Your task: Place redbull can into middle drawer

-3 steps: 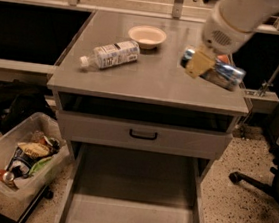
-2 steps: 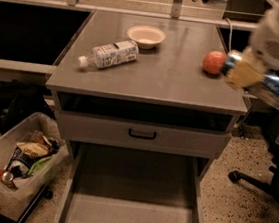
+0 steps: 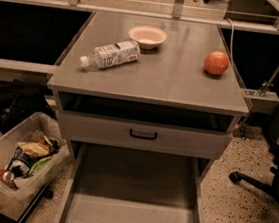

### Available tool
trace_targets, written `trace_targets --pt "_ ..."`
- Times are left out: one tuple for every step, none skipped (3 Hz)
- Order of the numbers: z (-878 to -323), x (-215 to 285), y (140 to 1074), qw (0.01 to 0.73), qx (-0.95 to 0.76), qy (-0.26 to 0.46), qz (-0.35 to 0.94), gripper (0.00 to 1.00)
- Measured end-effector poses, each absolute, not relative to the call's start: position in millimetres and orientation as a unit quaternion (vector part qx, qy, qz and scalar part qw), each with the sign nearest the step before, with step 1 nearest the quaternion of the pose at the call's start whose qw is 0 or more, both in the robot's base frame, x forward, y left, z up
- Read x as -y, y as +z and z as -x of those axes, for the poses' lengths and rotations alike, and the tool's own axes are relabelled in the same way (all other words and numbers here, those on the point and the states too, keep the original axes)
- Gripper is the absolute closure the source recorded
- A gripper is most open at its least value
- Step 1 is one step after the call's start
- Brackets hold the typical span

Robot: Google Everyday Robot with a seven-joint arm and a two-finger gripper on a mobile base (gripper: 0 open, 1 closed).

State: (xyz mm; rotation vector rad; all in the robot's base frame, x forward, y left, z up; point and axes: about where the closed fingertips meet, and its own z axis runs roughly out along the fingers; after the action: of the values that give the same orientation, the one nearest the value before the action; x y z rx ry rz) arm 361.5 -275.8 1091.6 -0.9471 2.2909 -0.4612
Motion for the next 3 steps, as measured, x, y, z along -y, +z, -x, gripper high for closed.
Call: trace_targets --pt "-361 276 1092 0.305 -0.865 -0.174 0.358 1.0" --pt "-356 273 1064 0.297 -0.868 -0.159 0.364 1.0" --pt "-336 259 1025 0.326 -0.852 -0.129 0.388 1.0"
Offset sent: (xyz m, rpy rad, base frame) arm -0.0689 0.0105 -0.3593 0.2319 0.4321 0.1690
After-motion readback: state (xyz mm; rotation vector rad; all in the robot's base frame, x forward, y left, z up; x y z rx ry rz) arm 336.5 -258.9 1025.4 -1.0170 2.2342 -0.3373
